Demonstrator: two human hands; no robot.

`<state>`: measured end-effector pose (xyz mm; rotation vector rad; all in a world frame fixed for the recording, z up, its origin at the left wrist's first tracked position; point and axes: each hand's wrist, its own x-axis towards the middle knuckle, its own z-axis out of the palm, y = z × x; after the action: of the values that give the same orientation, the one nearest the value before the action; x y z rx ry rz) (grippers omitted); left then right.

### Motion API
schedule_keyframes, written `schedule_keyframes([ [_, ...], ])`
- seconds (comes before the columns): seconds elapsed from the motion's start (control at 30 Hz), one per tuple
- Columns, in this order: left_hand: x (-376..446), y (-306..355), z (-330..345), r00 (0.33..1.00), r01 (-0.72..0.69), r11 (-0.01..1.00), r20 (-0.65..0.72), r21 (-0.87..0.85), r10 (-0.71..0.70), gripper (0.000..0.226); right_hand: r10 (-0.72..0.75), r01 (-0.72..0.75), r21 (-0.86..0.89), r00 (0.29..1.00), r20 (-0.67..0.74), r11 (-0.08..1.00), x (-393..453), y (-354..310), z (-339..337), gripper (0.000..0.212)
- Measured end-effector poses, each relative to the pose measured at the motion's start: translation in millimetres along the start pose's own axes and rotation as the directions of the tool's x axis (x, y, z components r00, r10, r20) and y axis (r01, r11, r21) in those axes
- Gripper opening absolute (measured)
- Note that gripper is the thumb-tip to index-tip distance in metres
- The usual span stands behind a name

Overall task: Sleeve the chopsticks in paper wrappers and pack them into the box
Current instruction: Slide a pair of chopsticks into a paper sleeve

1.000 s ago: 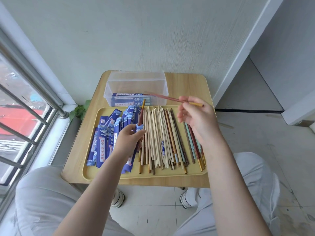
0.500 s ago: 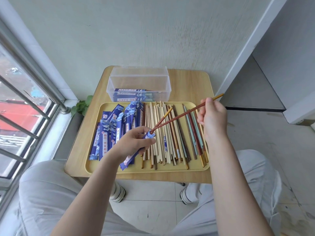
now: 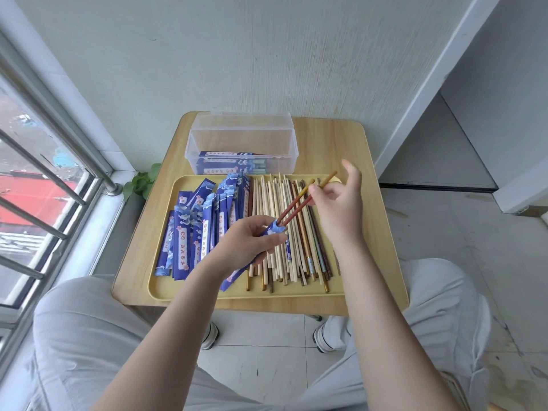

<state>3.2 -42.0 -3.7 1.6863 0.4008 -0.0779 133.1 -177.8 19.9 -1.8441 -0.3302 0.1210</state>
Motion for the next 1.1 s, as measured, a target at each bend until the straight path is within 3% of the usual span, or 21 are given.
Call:
schedule_keyframes([
  [0.13, 3, 6, 5, 0.998, -0.034, 0.999, -0.049, -0.007, 0.033, 0.021, -0.075, 0.076, -0.036, 0.996, 0.043, 0.996, -7, 5, 16, 0.042],
  [0.4, 6, 6, -1, 0.992, -0.03, 0.999, -0.123, 0.016, 0.032, 0.019, 0.001, -0.006, 0.055, 0.996, 0.087, 0.998, -8, 7, 28, 0.045],
  [0.5, 8, 4, -5, 0.992, -0.015, 1.0, -0.126, 0.021, 0.018, 0.015, 0.018, -0.027, 0.085, 0.995, 0.101, 0.996, -5, 4, 29, 0.033],
  [0.67, 20, 12, -23, 0.977, -0.031, 0.971, -0.199, 0.236, 0.079, 0.023, 0.151, -0.169, 0.145, 0.98, 0.131, 0.975, 21, -5, 27, 0.01],
  [0.87, 68, 55, -71, 0.902, -0.071, 0.814, -0.311, 0.576, 0.298, 0.025, 0.282, -0.328, 0.356, 0.943, 0.177, 0.875, 81, -27, 35, 0.015],
  [1.0, 116, 67, -104, 0.805, -0.114, 0.6, -0.28, 0.792, 0.522, 0.026, 0.358, -0.358, 0.545, 0.927, 0.112, 0.758, 120, -31, 50, 0.01],
  [1.1, 136, 53, -116, 0.829, 0.058, 0.624, -0.386, 0.779, 0.404, 0.043, 0.388, -0.327, 0.55, 0.922, 0.006, 0.768, 143, -23, 63, 0.006],
])
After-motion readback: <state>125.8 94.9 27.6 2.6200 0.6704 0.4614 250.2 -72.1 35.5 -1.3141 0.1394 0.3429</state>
